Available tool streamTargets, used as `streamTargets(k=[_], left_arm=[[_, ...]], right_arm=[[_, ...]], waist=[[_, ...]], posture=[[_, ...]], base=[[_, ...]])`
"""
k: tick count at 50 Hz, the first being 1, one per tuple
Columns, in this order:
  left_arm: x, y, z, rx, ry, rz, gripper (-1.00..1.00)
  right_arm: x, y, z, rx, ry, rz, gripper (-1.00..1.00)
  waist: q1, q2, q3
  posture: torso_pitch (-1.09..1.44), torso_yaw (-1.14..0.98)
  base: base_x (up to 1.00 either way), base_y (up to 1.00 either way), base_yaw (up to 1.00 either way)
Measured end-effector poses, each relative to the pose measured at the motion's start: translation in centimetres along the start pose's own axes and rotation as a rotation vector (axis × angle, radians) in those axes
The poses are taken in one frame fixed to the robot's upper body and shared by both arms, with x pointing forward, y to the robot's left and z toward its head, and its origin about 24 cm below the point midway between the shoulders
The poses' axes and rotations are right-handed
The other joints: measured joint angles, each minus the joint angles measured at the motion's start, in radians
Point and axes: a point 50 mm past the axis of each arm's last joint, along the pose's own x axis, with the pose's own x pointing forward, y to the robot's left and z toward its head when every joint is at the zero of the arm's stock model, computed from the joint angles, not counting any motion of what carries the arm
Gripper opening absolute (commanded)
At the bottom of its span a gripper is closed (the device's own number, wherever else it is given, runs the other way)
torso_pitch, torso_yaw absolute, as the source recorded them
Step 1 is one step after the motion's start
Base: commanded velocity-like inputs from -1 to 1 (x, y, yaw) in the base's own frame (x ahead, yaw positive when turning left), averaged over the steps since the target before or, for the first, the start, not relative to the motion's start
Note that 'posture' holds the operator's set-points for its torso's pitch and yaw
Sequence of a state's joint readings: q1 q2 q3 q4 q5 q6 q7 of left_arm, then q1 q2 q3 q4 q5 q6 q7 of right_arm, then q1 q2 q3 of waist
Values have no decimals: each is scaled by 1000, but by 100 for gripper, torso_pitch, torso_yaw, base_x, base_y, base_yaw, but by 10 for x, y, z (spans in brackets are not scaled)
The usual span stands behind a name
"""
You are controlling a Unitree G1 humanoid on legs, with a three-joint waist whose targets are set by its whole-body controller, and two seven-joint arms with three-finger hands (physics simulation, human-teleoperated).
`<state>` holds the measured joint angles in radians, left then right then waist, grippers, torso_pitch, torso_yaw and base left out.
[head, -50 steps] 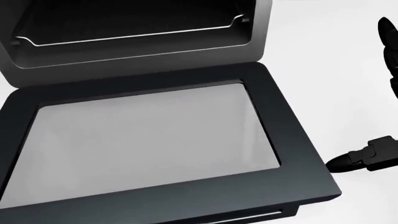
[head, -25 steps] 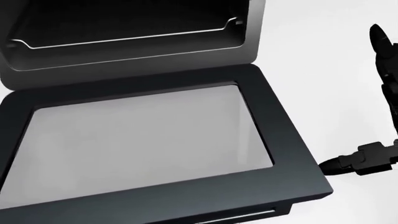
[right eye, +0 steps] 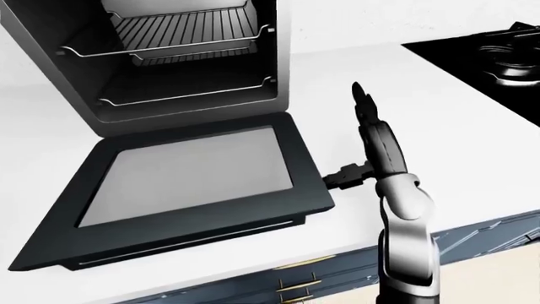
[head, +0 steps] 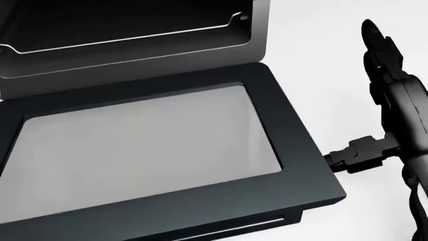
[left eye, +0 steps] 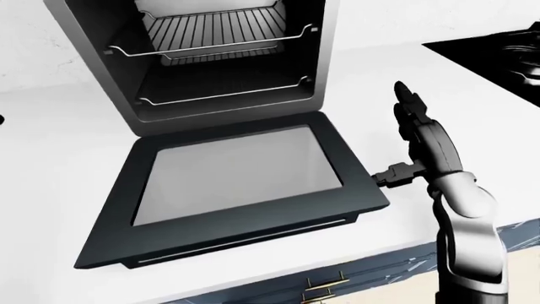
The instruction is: Close the toaster oven door.
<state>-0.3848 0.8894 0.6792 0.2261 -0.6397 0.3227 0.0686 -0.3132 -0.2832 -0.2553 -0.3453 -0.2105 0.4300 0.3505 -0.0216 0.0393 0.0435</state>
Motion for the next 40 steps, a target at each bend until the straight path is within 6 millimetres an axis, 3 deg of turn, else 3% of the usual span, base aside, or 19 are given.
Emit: streamTargets(k=[16,24,40], left_arm=[[0,2,0,0,-3,5,100],[1,4,4,-2,-14,14,100],[2,7,3,-2,-11,25,100]], right_arm=[[17,6,37,102,-70,-17,100],[24,36,37,272,-5,59,100],[39,46,37,405,111,1,100]], waist=[[-9,7,-1],[1,7,-1],[4,9,2]], posture=[[0,0],[0,0],[0,0]], base=[[0,0,0],[0,0,0],[0,0,0]])
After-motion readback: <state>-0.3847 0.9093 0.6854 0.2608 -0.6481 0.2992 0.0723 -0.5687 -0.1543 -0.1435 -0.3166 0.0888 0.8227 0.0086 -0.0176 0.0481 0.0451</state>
